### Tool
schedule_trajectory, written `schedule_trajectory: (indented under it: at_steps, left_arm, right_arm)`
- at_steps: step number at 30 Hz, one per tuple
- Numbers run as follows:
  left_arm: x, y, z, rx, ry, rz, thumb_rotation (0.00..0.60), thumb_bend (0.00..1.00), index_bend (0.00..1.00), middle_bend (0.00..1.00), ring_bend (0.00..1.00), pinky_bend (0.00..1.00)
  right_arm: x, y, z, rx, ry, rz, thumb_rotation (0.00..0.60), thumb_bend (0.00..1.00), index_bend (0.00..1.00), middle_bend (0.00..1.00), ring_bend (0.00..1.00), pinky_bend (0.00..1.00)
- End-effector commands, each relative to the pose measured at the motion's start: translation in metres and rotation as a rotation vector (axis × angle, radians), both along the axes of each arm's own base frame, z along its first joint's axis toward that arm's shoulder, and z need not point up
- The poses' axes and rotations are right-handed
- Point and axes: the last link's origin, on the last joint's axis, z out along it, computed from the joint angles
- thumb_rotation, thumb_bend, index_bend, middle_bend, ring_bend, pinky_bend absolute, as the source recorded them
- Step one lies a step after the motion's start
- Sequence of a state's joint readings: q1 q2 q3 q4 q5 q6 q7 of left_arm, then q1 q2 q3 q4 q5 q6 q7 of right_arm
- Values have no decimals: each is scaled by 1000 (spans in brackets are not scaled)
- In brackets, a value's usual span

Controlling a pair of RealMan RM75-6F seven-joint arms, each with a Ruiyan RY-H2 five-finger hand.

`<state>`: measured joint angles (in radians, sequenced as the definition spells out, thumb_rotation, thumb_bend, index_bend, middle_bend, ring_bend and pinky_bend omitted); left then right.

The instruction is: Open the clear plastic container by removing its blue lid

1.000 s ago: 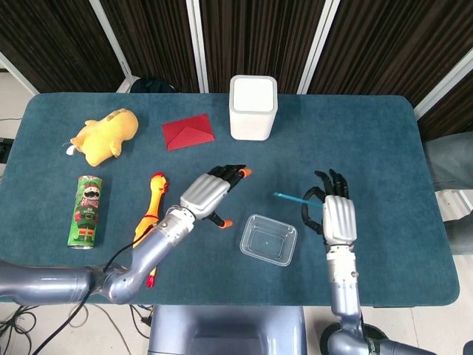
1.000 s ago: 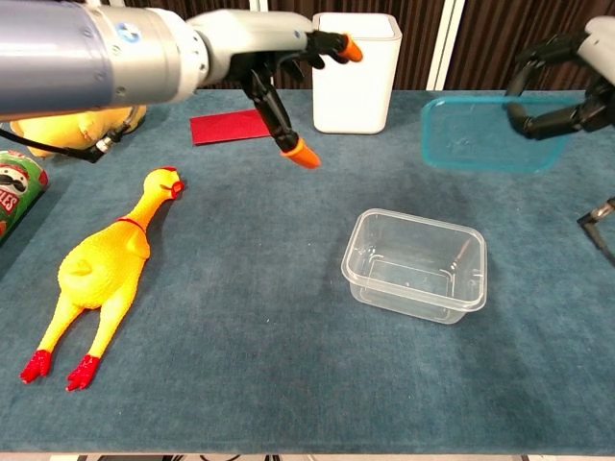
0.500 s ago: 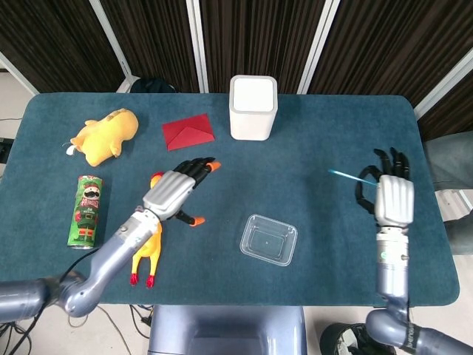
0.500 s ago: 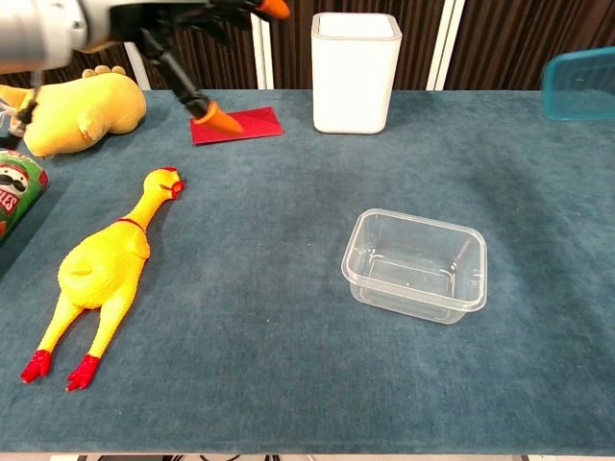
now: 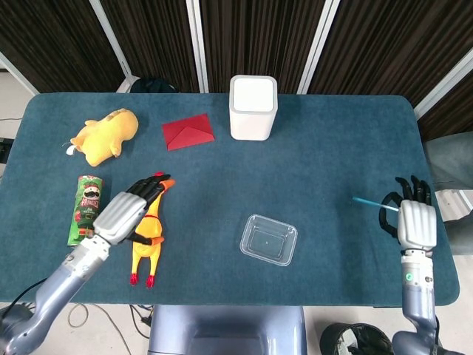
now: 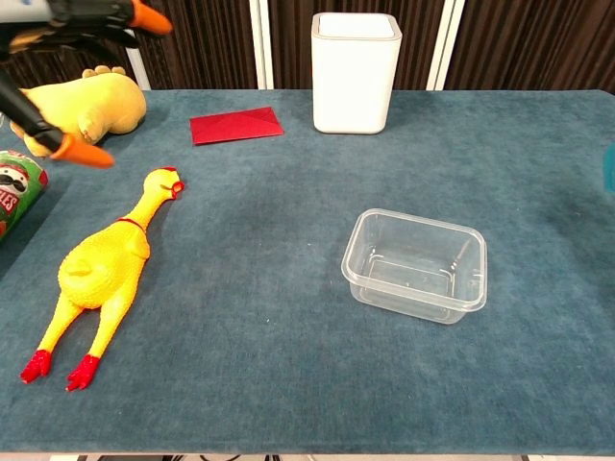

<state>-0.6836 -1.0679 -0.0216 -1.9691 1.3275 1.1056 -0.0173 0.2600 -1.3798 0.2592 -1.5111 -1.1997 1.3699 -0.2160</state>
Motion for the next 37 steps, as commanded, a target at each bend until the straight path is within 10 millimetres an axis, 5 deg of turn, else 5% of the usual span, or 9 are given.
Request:
schedule_trajectory:
  at_steps: [1,4,15,21,26,37]
  left_arm:
    - [-18,-9,9,21,2,20,600,0,0,0,0,101]
    - [-29,-17,14,37,-1,38,600,0,0,0,0,99]
    - [-75,-62,33,90,-5,117,600,0,0,0,0,86]
    - [-108,-98,40,131,25,178,600,0,0,0,0,60]
    - [-138,-120,44,241,149,158,600,0,0,0,0,15]
    - [-171,-121,69,456,341,117,600,0,0,0,0,0]
  right_arm:
    - [-6,15,-6,59,14,-40,600,490,6,7,0,0]
    - [-3,22,-8,88,24,-57,600,412,0,0,0,0]
    - [27,46,8,95,-4,55,600,404,0,0,0,0]
    - [17,85,35,145,69,123,600,382,0,0,0,0]
    - [-2,105,56,152,173,160,600,205,0,0,0,0]
    - [-10,122,77,94,196,173,600,187,0,0,0,0]
